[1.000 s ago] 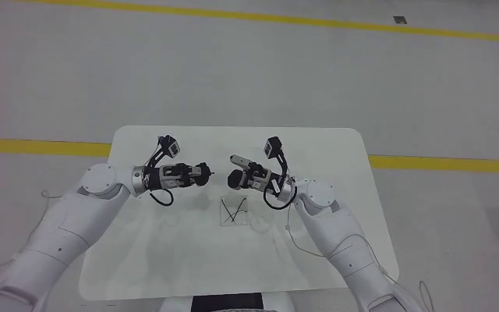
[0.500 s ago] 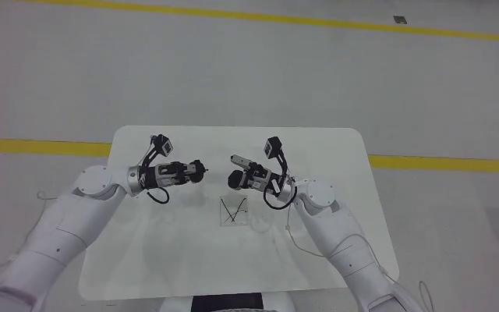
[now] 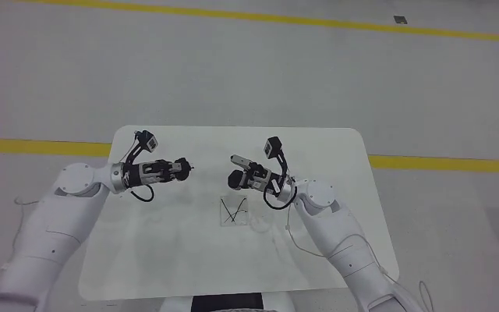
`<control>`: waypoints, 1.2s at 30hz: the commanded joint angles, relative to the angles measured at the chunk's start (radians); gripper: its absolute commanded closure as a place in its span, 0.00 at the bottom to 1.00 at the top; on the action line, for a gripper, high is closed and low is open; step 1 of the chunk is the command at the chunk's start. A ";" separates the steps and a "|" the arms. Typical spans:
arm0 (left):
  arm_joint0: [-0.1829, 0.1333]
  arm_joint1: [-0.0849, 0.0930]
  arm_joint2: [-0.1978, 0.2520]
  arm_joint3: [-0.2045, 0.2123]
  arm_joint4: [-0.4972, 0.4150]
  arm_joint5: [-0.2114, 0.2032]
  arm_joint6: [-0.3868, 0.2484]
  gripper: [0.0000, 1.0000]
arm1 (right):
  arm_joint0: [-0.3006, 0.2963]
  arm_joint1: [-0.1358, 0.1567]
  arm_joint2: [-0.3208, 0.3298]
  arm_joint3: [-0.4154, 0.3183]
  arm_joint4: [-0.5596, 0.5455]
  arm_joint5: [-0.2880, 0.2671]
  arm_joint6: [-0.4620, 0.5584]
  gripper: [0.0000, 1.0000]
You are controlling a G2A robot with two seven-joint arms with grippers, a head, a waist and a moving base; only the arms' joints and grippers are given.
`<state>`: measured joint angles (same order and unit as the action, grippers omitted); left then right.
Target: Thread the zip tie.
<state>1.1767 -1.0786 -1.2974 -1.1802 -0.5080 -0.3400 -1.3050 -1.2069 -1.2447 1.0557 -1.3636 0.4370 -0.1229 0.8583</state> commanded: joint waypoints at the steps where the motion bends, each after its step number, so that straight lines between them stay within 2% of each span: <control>1: 0.014 -0.019 -0.040 -0.010 0.014 0.000 -0.043 1.00 | 0.000 0.000 0.000 0.000 0.000 0.000 0.000 0.00; 4: 0.024 -0.046 -0.079 0.017 0.015 0.000 -0.085 1.00 | 0.000 0.000 0.000 0.000 0.000 0.000 0.000 0.00; 5: 0.024 -0.049 -0.081 0.018 0.012 0.000 -0.085 1.00 | 0.000 0.000 0.000 0.000 0.000 0.000 0.000 0.00; 13: 0.024 -0.049 -0.081 0.018 0.012 0.000 -0.085 1.00 | 0.000 0.000 0.000 0.000 0.000 0.000 0.000 0.00; 14: 0.026 -0.049 -0.077 0.013 0.032 0.000 -0.066 1.00 | 0.000 0.000 0.000 0.000 0.000 0.000 0.000 0.00; 16: 0.035 -0.047 -0.073 -0.006 0.041 0.000 -0.076 1.00 | 0.000 0.000 0.000 0.000 0.000 0.000 0.000 0.00; 17: 0.037 -0.045 -0.077 -0.008 0.041 0.000 -0.085 1.00 | 0.000 0.000 0.000 0.000 0.000 0.000 0.000 0.00; 19: 0.044 -0.041 -0.085 -0.037 0.075 0.000 -0.085 1.00 | 0.000 0.000 0.000 0.000 0.000 0.000 0.000 0.00; 21: 0.060 -0.041 -0.098 -0.050 0.064 0.000 -0.085 1.00 | 0.000 0.000 0.000 0.000 0.000 0.000 0.000 0.00; 25: 0.094 -0.034 -0.098 -0.123 0.060 0.000 -0.085 1.00 | 0.000 0.000 0.000 0.000 0.000 0.000 0.000 0.00; 28: 0.111 -0.029 -0.107 -0.156 0.052 0.000 -0.085 1.00 | 0.000 0.000 0.000 0.000 0.000 0.000 0.000 0.00; 33: 0.125 -0.025 -0.126 -0.210 0.036 0.000 -0.085 1.00 | 0.000 0.000 0.000 0.000 0.000 0.000 0.000 0.00; 36: 0.131 -0.026 -0.131 -0.225 0.032 0.000 -0.085 1.00 | 0.000 0.000 0.000 0.000 0.000 0.000 0.000 0.00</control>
<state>1.3058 -1.1038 -1.4274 -1.4012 -0.4726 -0.3400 -1.3900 -1.2069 -1.2447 1.0557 -1.3636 0.4370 -0.1229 0.8583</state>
